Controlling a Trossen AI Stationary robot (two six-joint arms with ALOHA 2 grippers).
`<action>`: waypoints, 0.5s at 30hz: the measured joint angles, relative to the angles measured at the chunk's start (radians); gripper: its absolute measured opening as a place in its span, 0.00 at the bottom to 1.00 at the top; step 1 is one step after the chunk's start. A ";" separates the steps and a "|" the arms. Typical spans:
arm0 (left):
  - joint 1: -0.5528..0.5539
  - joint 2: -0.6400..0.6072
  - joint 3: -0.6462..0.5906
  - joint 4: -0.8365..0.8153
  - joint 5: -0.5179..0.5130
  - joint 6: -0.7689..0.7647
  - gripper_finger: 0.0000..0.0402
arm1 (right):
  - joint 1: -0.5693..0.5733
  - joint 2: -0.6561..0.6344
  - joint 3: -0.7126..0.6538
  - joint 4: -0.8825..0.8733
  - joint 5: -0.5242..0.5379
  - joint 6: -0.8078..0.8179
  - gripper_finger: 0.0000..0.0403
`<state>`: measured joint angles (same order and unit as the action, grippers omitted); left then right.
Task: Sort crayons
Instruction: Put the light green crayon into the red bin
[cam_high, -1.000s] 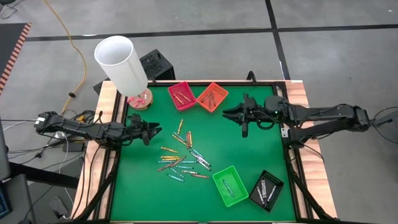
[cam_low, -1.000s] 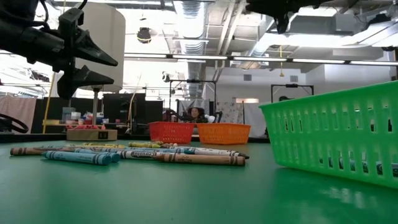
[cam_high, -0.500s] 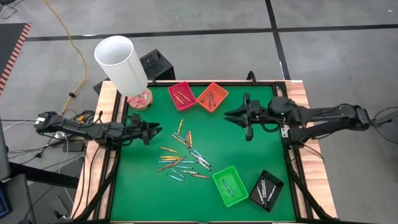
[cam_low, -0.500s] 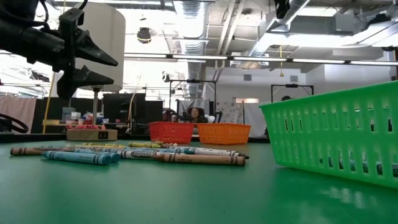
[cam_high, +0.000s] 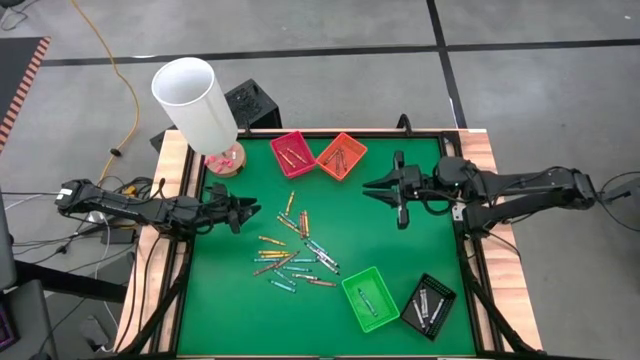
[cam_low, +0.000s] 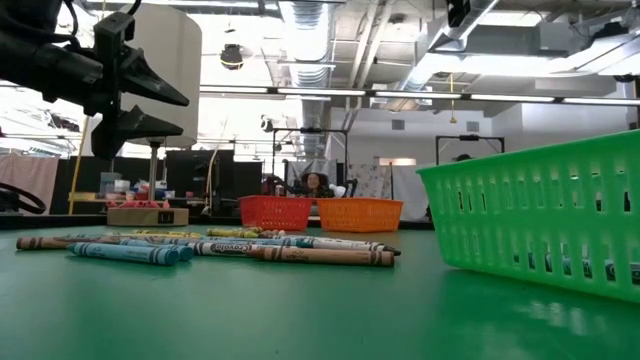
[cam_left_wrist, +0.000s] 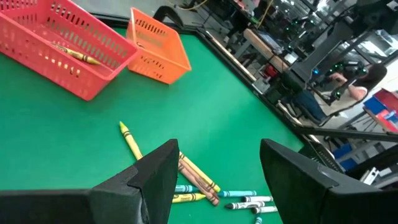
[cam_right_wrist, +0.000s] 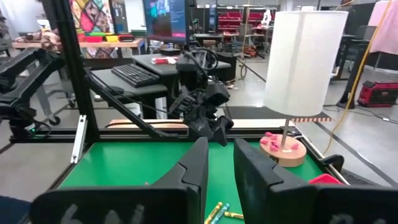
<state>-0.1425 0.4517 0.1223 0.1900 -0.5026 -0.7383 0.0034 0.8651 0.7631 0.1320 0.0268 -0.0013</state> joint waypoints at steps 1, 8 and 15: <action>0.000 0.000 0.000 0.000 0.003 0.000 0.54 | 0.000 0.000 0.000 -0.001 0.000 0.000 0.20; 0.000 0.000 0.000 0.000 0.047 -0.005 0.54 | 0.000 -0.008 0.000 0.001 0.000 0.000 0.20; 0.000 0.000 0.000 0.000 0.000 -0.006 0.54 | 0.000 -0.090 0.000 -0.028 0.000 -0.032 0.20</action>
<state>-0.1425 0.4513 0.1223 0.1903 -0.5024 -0.7444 0.0036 0.7755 0.7631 0.1045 0.0267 -0.0329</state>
